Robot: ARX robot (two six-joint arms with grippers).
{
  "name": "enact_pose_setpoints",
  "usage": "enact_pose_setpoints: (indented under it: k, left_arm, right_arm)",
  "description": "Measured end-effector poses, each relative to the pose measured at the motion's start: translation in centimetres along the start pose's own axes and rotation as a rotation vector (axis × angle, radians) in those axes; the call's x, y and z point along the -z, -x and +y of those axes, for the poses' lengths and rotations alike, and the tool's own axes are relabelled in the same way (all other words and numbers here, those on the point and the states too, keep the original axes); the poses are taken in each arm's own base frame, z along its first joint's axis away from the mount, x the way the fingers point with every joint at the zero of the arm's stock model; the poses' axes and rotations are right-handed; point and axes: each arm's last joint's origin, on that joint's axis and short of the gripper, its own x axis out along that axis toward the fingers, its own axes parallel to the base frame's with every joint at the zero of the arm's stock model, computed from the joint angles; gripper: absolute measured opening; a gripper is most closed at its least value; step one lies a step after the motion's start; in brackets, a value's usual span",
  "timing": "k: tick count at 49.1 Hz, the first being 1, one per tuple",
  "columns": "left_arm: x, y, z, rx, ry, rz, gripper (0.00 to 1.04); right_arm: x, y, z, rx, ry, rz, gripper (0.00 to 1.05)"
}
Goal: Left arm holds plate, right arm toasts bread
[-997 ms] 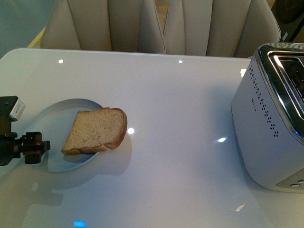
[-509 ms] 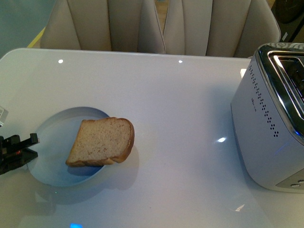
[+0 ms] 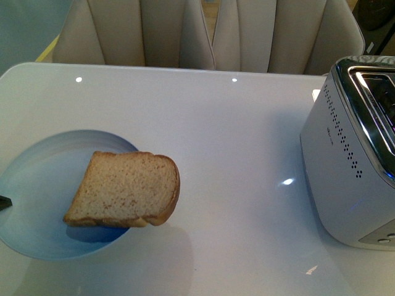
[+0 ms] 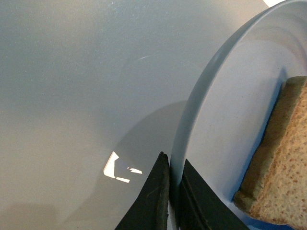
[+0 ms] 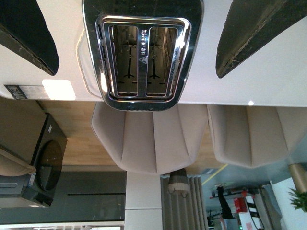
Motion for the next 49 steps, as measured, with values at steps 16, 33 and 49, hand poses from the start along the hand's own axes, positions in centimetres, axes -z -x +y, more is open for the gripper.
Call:
enact_pose_setpoints:
  k: [16,33,49]
  left_arm:
    - [-0.2,4.1,-5.9,0.048,-0.037,-0.045,0.03]
    - [0.6,5.5,-11.9,0.115,-0.088,-0.058,0.03]
    - [2.2,6.3,-19.2,0.208,-0.099,-0.035,0.03]
  right_arm:
    - [0.0,0.0,0.0,0.0,0.0,0.0,0.96]
    - [0.0,0.0,0.0,0.0,0.0,0.0,0.96]
    - [0.0,0.0,0.0,0.0,0.0,0.0,0.96]
